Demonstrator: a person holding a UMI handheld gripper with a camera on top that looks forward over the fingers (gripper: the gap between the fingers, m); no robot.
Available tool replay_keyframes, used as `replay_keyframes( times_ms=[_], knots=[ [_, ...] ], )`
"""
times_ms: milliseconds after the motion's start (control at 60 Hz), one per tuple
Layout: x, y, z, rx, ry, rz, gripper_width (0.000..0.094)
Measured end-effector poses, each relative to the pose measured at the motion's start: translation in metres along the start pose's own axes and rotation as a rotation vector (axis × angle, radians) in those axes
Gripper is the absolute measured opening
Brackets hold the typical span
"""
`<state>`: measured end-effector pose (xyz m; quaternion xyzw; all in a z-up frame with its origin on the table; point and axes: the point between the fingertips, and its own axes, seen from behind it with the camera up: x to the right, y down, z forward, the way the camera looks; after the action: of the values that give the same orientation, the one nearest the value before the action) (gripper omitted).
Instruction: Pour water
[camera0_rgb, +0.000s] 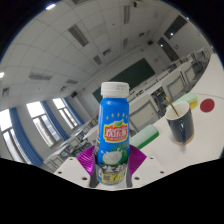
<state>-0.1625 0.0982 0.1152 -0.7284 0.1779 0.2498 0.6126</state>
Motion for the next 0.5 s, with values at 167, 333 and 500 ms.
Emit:
replay_keyframes(
  times_ms=[167,333,500],
  knots=[
    [0.009,-0.048,0.025,0.046,-0.155,0.498,0.0408],
    [0.009,-0.075,0.025,0.057,-0.264,0.973,0.0409],
    [-0.028,-0.061,0.010,0.029,-0.298,1.197,0.0409]
  ],
)
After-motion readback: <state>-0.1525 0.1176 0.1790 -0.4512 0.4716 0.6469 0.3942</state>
